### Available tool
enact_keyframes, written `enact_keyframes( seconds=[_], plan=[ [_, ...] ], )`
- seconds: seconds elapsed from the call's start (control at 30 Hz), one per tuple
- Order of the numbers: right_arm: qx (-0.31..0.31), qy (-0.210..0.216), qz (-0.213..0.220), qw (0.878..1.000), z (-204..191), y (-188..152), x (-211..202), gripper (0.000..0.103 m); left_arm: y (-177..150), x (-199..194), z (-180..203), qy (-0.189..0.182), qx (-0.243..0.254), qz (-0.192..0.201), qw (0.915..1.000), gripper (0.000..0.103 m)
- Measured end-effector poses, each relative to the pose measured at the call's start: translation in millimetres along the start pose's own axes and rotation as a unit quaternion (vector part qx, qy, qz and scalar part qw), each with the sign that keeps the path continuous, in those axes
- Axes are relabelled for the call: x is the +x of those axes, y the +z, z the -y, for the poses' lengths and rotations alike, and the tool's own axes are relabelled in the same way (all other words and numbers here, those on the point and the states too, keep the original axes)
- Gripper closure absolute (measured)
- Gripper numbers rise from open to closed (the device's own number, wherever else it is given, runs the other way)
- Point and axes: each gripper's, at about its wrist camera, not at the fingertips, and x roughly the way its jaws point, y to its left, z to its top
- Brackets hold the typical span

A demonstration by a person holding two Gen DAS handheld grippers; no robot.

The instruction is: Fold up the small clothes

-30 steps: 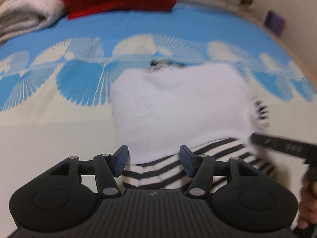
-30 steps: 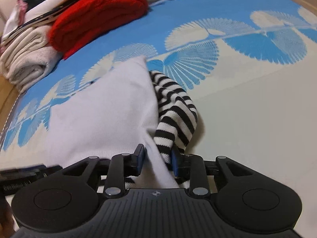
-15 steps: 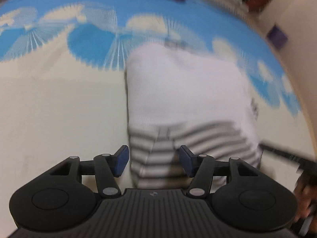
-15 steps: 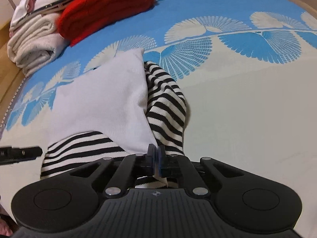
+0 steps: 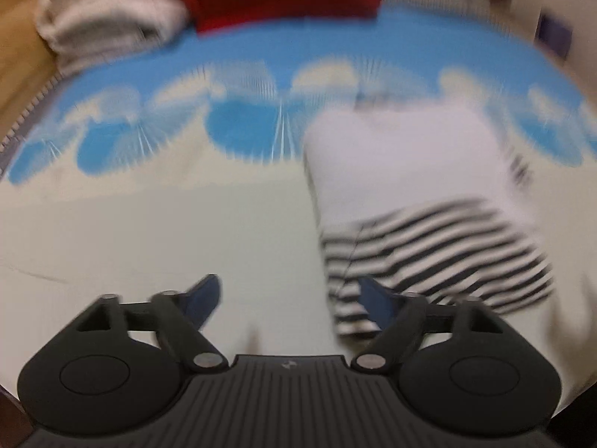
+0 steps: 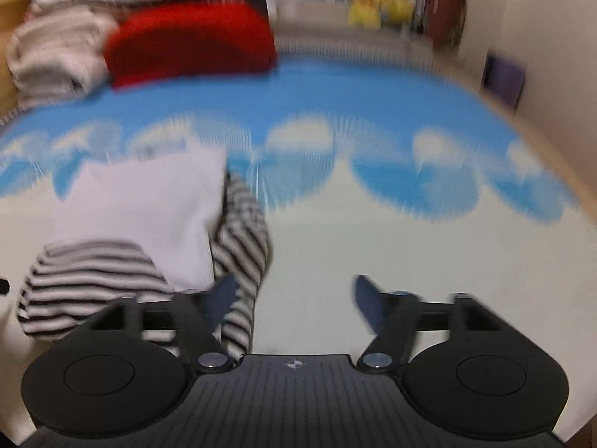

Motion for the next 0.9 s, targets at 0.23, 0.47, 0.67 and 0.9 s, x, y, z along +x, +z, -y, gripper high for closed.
enact_keyframes(
  seconds=[0.23, 0.47, 0.67, 0.9],
  plan=[
    [0.019, 0.044, 0.08, 0.996, 6, -15, -91, 0.011, -39, -91, 30, -0.033, -0.025, 0.117, 0.9923, 0.013],
    [0.044, 0.063, 0.075, 0.994, -9, -58, -127, 0.01, -82, -90, 63, -0.029, -0.044, 0.096, 0.9939, 0.013],
    [0.034, 0.058, 0.06, 0.996, -23, -61, -116, 0.01, -87, -79, 68, -0.028, -0.05, 0.096, 0.9937, 0.013],
    [0.035, 0.069, 0.045, 0.996, -41, -57, -96, 0.01, -86, -72, 65, -0.037, -0.061, 0.089, 0.9934, 0.013]
  ],
)
